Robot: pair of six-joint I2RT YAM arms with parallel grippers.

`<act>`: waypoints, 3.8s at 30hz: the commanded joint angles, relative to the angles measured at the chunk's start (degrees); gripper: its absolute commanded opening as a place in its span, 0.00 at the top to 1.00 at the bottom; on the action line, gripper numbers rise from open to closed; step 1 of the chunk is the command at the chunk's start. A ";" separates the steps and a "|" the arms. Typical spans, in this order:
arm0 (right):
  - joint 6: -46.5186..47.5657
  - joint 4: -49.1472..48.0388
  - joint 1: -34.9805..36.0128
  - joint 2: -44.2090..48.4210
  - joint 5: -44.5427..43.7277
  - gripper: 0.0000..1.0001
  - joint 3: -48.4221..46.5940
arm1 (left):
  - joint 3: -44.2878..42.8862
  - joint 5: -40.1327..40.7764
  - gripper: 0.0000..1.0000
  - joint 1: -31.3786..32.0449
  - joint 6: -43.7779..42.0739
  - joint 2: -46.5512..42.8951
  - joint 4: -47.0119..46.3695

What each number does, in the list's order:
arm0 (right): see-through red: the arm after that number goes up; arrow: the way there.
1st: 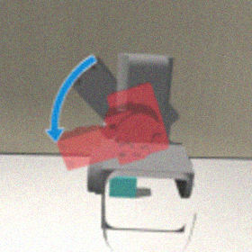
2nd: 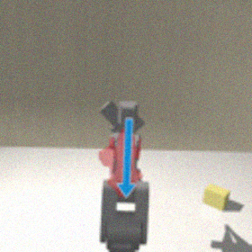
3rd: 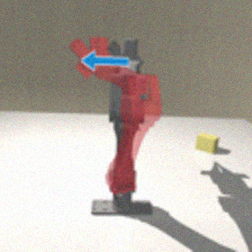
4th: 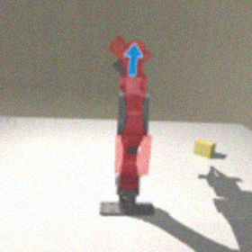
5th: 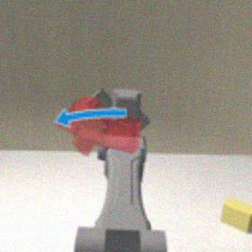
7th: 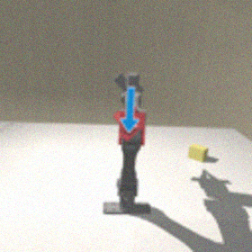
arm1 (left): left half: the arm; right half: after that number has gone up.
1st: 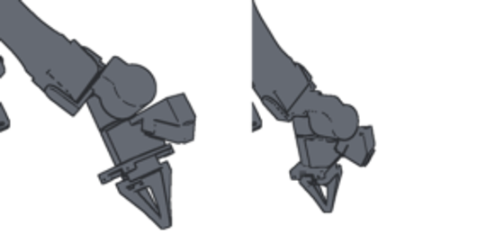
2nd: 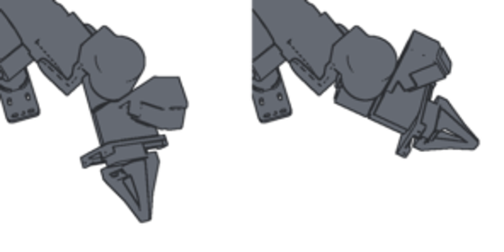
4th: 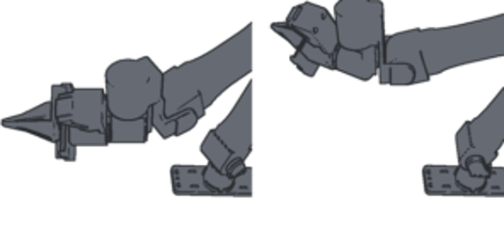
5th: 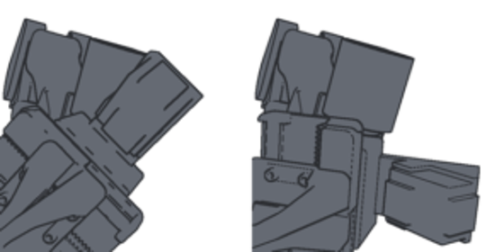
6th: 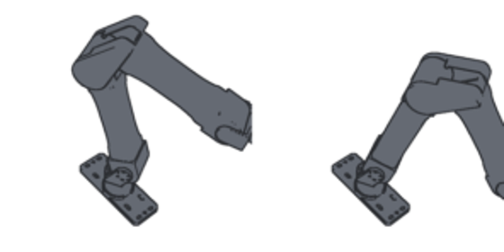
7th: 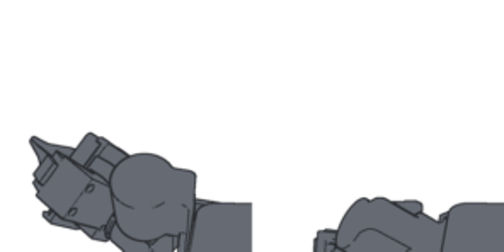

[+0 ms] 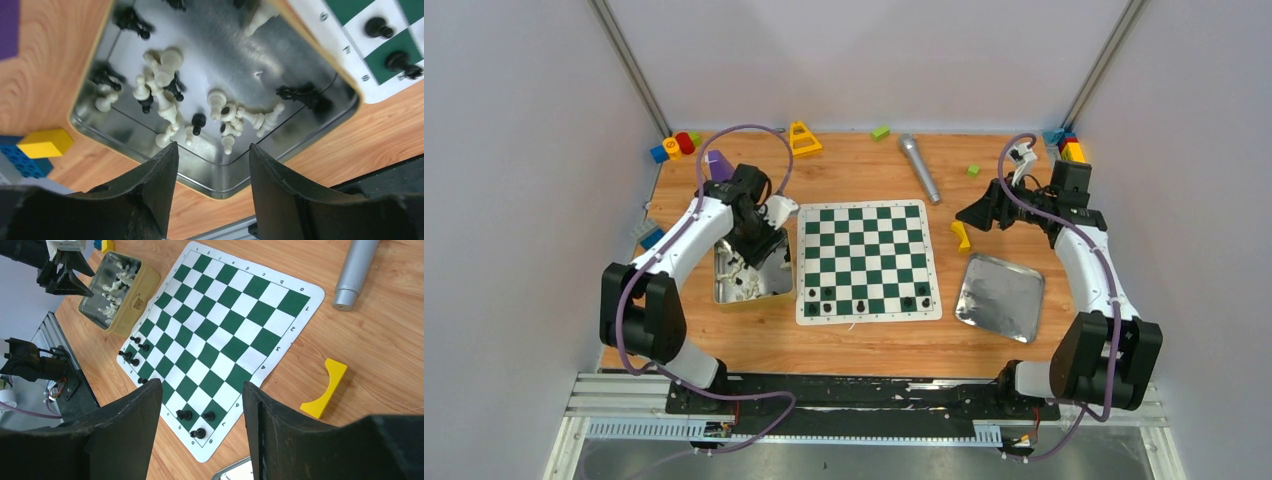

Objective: Set up the chess pieces on the board
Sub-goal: Pick up the chess piece from the storage box, then place the chess piece on the chessboard.

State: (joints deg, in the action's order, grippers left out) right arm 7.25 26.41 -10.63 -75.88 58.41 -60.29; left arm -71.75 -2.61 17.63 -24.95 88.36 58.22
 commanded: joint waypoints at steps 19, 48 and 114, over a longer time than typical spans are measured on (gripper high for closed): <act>5.32 0.70 2.20 -2.99 -2.47 0.42 -1.46 | 8.12 1.67 0.59 -9.09 -3.33 8.00 -8.85; 5.61 1.56 2.21 -2.94 -2.07 0.43 -1.36 | 2.29 -6.83 0.89 -10.73 -2.87 1.26 0.53; 6.73 3.03 2.07 -1.13 -4.01 0.43 -0.97 | -22.66 -8.43 0.75 30.00 2.54 32.75 2.17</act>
State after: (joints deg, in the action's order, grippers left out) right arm 12.58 29.78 -8.69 -78.11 54.02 -60.51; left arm -92.44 -11.42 46.96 -23.55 120.44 60.97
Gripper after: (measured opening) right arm 0.567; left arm 0.202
